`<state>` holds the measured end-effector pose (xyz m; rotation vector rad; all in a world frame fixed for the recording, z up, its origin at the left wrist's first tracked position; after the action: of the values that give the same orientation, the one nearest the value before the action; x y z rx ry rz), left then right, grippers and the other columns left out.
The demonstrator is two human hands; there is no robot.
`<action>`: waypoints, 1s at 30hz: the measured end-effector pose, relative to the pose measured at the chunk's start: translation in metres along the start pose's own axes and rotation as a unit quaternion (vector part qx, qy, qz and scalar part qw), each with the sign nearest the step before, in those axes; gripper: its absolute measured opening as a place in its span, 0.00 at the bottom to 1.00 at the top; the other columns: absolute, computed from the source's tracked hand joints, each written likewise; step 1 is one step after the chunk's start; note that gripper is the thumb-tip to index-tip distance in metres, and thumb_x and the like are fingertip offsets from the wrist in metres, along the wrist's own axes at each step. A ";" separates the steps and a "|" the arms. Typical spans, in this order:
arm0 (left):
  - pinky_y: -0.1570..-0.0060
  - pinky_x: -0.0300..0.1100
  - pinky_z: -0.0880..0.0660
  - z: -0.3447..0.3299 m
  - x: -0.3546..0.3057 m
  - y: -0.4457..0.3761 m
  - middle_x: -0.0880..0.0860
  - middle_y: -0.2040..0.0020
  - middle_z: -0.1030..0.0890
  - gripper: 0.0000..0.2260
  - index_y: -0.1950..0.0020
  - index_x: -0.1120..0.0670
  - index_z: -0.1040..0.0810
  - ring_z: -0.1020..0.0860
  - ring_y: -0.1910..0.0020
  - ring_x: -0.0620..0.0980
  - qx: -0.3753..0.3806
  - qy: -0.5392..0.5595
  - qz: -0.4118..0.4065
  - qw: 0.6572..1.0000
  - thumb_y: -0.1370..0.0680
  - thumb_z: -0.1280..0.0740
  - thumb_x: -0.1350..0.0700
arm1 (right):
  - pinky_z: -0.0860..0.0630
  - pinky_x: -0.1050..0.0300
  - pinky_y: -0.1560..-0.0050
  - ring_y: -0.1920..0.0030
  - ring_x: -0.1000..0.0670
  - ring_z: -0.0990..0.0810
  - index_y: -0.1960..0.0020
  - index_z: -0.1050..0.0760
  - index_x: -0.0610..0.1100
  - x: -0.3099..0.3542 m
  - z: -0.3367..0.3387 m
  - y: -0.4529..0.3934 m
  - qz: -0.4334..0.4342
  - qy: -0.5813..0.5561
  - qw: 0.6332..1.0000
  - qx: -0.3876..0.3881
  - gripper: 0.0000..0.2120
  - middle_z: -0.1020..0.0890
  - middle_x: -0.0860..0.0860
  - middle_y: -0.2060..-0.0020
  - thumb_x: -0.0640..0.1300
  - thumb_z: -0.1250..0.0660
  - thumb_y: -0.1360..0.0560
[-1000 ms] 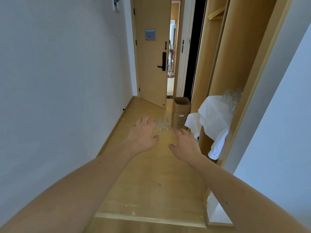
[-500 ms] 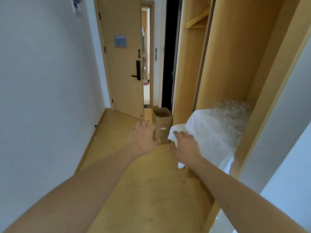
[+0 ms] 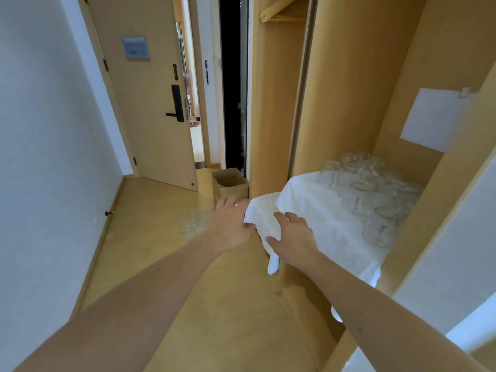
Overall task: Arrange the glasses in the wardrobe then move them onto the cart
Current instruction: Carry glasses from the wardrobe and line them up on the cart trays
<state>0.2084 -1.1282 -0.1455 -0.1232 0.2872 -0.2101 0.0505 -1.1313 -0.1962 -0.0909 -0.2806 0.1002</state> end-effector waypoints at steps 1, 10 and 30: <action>0.34 0.52 0.31 -0.004 -0.001 -0.013 0.53 0.26 0.33 0.26 0.24 0.47 0.34 0.40 0.25 0.56 0.004 -0.005 -0.005 1.000 0.20 0.34 0.45 | 0.29 0.47 0.36 0.31 0.43 0.32 0.22 0.41 0.51 -0.006 -0.001 -0.012 -0.004 -0.003 1.000 -0.002 0.31 0.32 0.48 0.27 0.58 0.37 0.21; 0.30 0.57 0.33 -0.035 -0.040 -0.167 0.53 0.25 0.31 0.28 0.23 0.50 0.35 0.38 0.24 0.57 0.013 -0.033 -0.056 0.998 0.20 0.34 0.43 | 0.30 0.47 0.36 0.31 0.42 0.32 0.21 0.40 0.51 -0.085 0.013 -0.134 -0.047 -0.019 0.998 -0.040 0.33 0.31 0.48 0.28 0.59 0.36 0.22; 0.32 0.53 0.32 -0.106 -0.140 -0.382 0.51 0.25 0.32 0.28 0.22 0.47 0.36 0.38 0.25 0.55 0.049 0.022 -0.219 0.974 0.21 0.33 0.44 | 0.30 0.47 0.34 0.29 0.42 0.33 0.22 0.38 0.49 -0.224 0.043 -0.264 -0.198 -0.007 0.976 -0.088 0.32 0.31 0.47 0.27 0.59 0.34 0.22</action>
<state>-0.0254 -1.4770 -0.1517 -0.0824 0.2913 -0.6649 -0.1531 -1.4145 -0.1883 -0.2090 -0.3161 -0.3212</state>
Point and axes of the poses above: each hand's wrist, its own y-axis away from the middle knuckle, its own z-axis out of the back of the hand, x = y × z, the point moved 9 cm from there along -y, towards the middle knuckle
